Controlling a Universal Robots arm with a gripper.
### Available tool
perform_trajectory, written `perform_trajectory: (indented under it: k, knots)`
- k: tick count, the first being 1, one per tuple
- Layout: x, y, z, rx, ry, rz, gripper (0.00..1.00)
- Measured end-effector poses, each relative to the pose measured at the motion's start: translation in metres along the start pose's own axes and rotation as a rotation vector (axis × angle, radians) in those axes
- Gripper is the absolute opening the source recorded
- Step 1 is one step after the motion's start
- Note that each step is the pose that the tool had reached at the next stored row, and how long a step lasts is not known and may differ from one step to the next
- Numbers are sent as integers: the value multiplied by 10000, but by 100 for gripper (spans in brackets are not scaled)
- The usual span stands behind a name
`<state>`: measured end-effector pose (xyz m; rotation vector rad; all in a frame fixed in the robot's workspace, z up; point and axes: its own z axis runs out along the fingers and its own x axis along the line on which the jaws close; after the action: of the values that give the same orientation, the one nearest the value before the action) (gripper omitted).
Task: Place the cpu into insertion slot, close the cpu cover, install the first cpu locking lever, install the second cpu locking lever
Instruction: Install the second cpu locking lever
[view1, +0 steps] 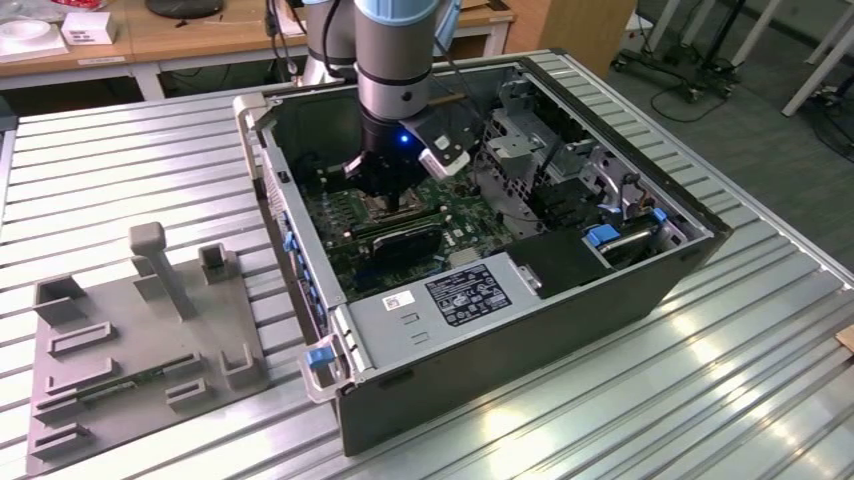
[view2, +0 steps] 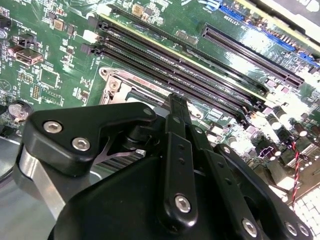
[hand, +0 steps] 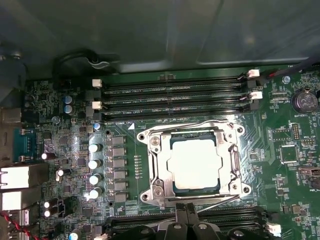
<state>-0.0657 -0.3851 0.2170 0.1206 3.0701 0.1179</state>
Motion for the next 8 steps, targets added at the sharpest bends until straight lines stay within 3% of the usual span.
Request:
perform_trajectory:
  k: [8]
  knots:
    - [48,-7,14,-2,-3,0,10]
